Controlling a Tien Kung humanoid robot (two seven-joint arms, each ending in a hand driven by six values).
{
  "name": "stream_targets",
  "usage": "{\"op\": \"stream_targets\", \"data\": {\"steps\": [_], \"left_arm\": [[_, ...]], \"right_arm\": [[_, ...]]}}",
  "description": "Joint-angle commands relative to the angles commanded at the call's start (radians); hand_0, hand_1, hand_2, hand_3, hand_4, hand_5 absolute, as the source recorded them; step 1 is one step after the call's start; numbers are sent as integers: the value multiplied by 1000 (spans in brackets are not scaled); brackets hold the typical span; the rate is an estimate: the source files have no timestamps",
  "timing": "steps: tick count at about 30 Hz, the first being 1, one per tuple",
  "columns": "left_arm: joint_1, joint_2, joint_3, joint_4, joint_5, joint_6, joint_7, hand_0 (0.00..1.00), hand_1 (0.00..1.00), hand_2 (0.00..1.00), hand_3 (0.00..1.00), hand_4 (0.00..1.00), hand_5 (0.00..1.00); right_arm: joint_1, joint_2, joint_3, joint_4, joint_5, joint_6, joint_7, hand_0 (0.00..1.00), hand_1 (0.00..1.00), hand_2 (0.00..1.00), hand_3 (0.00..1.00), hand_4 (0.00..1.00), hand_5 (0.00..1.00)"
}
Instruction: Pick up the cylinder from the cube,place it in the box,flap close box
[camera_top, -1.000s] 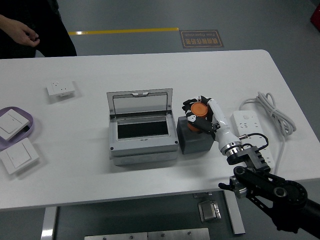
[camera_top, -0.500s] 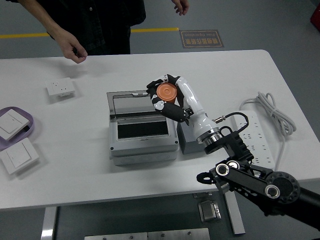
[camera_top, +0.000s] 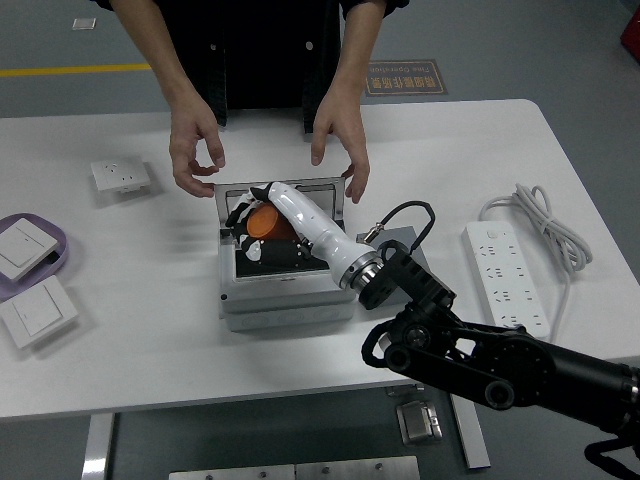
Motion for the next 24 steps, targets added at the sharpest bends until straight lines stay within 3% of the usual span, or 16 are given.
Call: {"op": "stream_targets", "data": {"steps": [9, 16, 17, 22, 23, 24], "left_arm": [[-1, 0, -3, -1, 4, -2, 2, 649, 618, 525, 636, 725, 337], [-4, 2, -8, -2, 11, -5, 6, 649, 617, 524, 636, 725, 339], [-4, 2, -11, -1, 15, -7, 9, 649, 617, 524, 636, 726, 340], [-5, 3, -19, -1, 26, -16, 18, 649, 617, 524, 636, 726, 340], [-5, 3, -19, -2, 26, -16, 19, 649, 618, 524, 636, 727, 341], [-6, 2, -19, -2, 25, -17, 19, 649, 618, 524, 636, 727, 341]], "right_arm": [[31, 14, -36, -31, -185, 52, -182, 220, 379, 484, 425, 168, 2], [51, 22, -59, -58, -256, 95, -195, 249, 406, 491, 452, 194, 2], [52, 23, -61, -61, -259, 100, -195, 438, 457, 505, 532, 357, 2], [58, 26, -72, -75, -281, 130, -193, 438, 457, 505, 532, 357, 2], [59, 26, -74, -77, -288, 133, -192, 603, 617, 631, 694, 391, 259], [59, 27, -75, -78, -294, 136, -190, 603, 617, 631, 694, 391, 259]]}}
